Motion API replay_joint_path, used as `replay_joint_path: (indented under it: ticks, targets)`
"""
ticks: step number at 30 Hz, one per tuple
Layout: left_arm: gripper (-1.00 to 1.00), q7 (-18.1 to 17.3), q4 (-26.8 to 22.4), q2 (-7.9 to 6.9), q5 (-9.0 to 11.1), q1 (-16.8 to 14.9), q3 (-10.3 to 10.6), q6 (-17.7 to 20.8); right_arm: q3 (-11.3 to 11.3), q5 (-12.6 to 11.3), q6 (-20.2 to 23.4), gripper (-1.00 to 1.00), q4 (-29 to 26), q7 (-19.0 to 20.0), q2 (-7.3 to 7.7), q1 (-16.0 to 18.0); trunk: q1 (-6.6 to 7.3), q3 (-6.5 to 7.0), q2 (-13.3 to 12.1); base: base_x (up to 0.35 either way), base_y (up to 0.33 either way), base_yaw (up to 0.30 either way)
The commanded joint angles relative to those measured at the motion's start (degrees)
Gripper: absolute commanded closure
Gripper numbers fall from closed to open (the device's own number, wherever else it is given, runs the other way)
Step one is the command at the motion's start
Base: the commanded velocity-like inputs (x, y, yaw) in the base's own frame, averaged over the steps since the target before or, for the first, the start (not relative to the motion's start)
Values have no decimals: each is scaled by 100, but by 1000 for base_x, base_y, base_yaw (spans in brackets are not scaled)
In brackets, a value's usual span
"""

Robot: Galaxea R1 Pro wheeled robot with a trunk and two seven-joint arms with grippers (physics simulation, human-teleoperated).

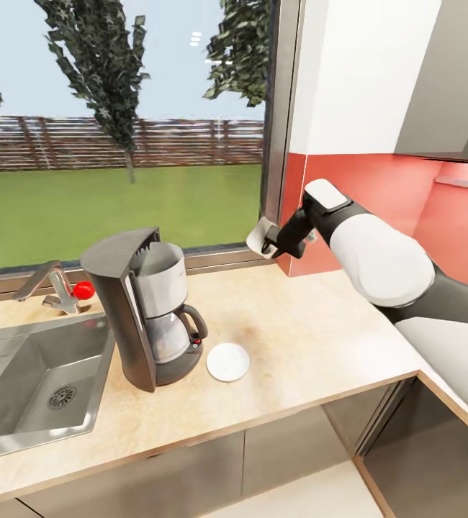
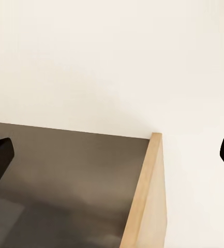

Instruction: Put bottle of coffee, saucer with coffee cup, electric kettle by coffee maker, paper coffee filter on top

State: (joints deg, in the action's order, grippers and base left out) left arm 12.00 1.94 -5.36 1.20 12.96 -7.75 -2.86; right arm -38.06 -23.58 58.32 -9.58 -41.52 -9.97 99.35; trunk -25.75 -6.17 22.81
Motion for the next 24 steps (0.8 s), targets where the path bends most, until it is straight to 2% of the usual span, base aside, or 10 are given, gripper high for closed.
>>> replay_joint_path:
  ticks: [1, 2, 3, 19, 24]
  targets:
    - [-100, 4, 8, 0, 12, -4, -34, -33, -27, -94, 14, 100, 22, -90, -3, 10, -3, -8, 11, 0, 0, 0]
    - [-100, 4, 8, 0, 12, -4, -34, -34, -61, -128, 13, 100, 27, -122, -3, 13, -3, -3, 11, 0, 0, 0]
    - [-100, 4, 8, 0, 13, -4, -34, -36, -1247, -2695, 15, 100, 27, -1917, -3, 17, -3, 2, 11, 0, 0, 0]
    - [-100, 12, 8, 0, 20, -4, -43, -32, -1251, -2731, 13, 100, 36, -1947, -3, 23, -3, 142, 11, 1, 0, 0]
    - [-100, 13, 8, 0, 20, -4, -43, -29, -1249, -2731, 13, 100, 39, -1947, -3, 23, -3, 187, 11, 108, 95, 0]
